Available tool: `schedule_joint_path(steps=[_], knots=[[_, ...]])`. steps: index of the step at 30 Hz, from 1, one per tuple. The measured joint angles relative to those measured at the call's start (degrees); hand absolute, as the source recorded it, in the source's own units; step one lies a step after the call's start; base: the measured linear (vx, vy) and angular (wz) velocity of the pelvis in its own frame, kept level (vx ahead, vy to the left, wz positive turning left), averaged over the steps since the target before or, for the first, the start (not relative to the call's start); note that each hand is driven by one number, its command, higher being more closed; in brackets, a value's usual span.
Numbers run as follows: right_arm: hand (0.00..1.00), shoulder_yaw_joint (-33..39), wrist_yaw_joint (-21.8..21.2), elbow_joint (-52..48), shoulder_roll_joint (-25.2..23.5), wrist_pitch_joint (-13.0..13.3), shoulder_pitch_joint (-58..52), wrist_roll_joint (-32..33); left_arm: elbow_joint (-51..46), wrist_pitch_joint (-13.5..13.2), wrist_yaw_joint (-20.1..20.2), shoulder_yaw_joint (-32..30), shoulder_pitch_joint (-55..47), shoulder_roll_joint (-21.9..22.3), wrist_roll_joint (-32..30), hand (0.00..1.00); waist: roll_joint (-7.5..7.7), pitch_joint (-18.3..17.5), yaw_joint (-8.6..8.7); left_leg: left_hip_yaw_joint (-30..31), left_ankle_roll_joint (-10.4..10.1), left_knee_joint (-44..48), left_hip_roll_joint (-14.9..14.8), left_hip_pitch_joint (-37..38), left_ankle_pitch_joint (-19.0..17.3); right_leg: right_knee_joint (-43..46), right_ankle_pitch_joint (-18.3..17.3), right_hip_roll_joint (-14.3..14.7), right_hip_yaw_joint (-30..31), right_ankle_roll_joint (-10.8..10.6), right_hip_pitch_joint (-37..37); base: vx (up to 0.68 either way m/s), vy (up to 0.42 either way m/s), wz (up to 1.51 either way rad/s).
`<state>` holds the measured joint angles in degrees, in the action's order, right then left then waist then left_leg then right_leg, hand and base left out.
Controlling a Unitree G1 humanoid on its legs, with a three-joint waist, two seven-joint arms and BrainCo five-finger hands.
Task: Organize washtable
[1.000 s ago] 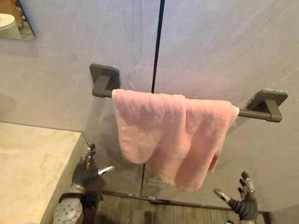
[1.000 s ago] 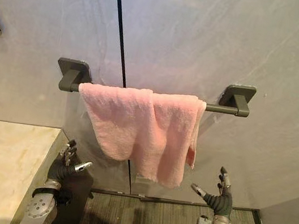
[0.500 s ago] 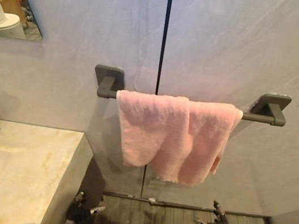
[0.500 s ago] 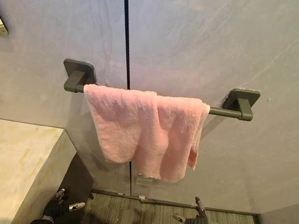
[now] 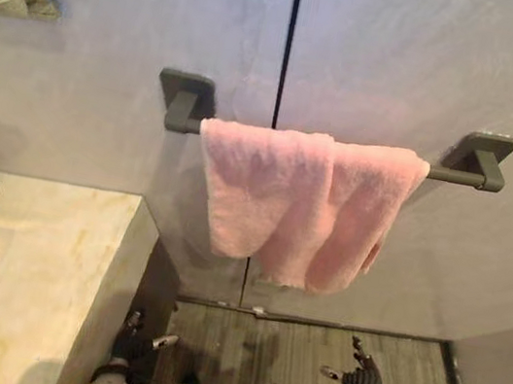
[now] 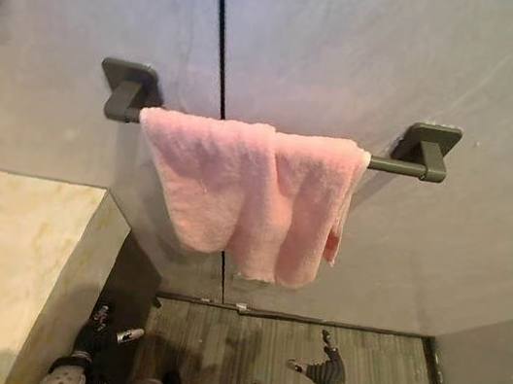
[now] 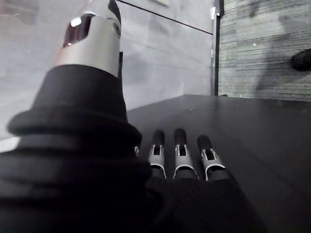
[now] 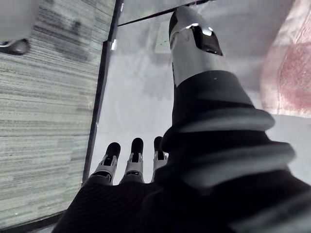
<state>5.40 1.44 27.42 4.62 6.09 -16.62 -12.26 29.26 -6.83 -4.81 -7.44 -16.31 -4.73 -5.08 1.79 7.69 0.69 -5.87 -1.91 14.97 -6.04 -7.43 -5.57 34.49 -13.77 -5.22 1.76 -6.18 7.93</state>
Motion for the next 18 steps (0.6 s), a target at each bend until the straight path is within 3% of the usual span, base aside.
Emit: schedule_joint_path(steps=[2,3,4,5,6,8,9,10,13,16,18], knots=[[0.00,-1.1,0.1,-0.7,0.0,0.0,-0.7,0.6,-0.9,0.0,-0.7,-0.9,0.0,0.0,0.2,0.00,1.11,-0.8,-0.75,1.6,-0.1,2.7,-0.2,-3.4,0.0,4.7,-1.7,-1.0,2.8,-1.5,-1.8,-0.09,-0.225,0.79],[0.00,-1.3,0.5,-2.3,0.1,0.0,-0.8,0.7,-1.3,0.0,-1.1,-1.2,-0.1,0.3,0.5,0.00,1.77,-0.8,-2.05,2.2,-0.8,5.2,-0.2,-6.4,0.5,3.6,-2.4,-1.7,5.2,-2.2,-3.9,-0.20,-0.352,0.57],[0.00,-1.3,1.1,-3.4,0.2,0.0,-0.2,0.7,-1.6,0.1,-1.8,-1.3,-0.4,0.9,0.5,0.00,2.00,-0.9,-3.19,2.8,-1.5,7.2,-0.6,-9.0,1.0,-2.2,-5.7,-1.0,6.5,-2.2,-6.7,-0.22,-0.322,0.38],[0.00,-1.1,1.7,-4.2,0.5,0.0,0.5,0.8,-2.1,0.0,-1.8,-1.7,-0.8,1.4,0.6,0.00,1.66,-0.4,-4.02,3.1,-2.7,7.5,-1.5,-10.3,1.9,-7.0,-8.2,-0.2,5.5,-0.5,-8.5,-0.40,-0.396,0.33],[0.00,-0.9,2.4,-5.3,1.0,0.2,1.4,1.8,-2.5,0.1,-1.9,-1.5,-1.6,3.2,1.0,0.00,-0.54,0.0,-5.21,5.2,-4.3,6.8,-3.4,-12.6,4.7,-10.9,-10.4,1.9,2.3,2.0,-8.8,-0.38,-0.330,0.47],[0.00,-0.9,3.3,-5.6,1.6,0.3,1.6,2.6,-3.2,0.2,-2.3,-0.6,-1.9,4.7,1.1,0.00,-3.18,1.6,-4.44,7.6,-5.1,1.9,-4.8,-12.8,11.0,-10.4,-9.8,4.8,-1.8,4.3,-8.6,-0.43,-0.300,1.07],[0.00,-0.5,3.8,-5.0,1.4,0.1,1.5,2.8,-4.8,0.2,-2.5,1.3,-1.8,4.7,1.2,0.00,-2.79,2.8,-4.04,5.7,-5.5,-3.4,-5.1,-11.4,15.6,-10.6,-8.5,5.1,-6.4,7.5,-7.8,-0.44,-0.264,1.33],[0.00,-0.2,3.9,-4.7,1.1,0.0,1.5,3.0,-5.3,0.3,-2.6,1.7,-1.8,4.7,1.2,0.00,-2.61,3.2,-3.87,4.5,-5.1,-0.2,-5.1,-11.8,14.1,-10.3,-8.2,5.1,-8.0,8.1,-7.7,-0.49,-0.307,1.35],[0.00,0.5,4.6,-5.7,0.1,-0.1,1.4,3.9,-9.3,0.4,-2.7,1.8,-2.6,3.7,1.0,0.00,-0.83,4.1,-3.12,-1.1,-1.0,20.5,-5.8,-12.5,1.1,-11.3,-5.1,4.3,-13.4,10.3,-6.4,-0.33,-0.180,0.89],[0.00,0.7,4.7,-5.6,0.4,0.0,1.3,5.0,-10.8,0.3,-2.7,2.3,-2.2,3.3,0.9,0.00,-1.45,3.5,-2.16,-5.8,-1.5,27.1,-9.7,-6.0,-5.2,-17.3,0.1,4.4,-18.5,11.1,-5.7,-0.33,-0.058,0.80],[0.00,1.0,4.7,-3.7,0.5,0.0,1.5,5.1,-10.6,0.3,-2.6,3.1,-1.4,3.1,0.9,0.00,-2.12,2.6,-0.90,-7.9,-1.5,25.1,-11.6,-0.7,-6.3,-20.3,2.6,4.2,-21.7,11.1,-5.4,-0.19,0.033,0.96]])
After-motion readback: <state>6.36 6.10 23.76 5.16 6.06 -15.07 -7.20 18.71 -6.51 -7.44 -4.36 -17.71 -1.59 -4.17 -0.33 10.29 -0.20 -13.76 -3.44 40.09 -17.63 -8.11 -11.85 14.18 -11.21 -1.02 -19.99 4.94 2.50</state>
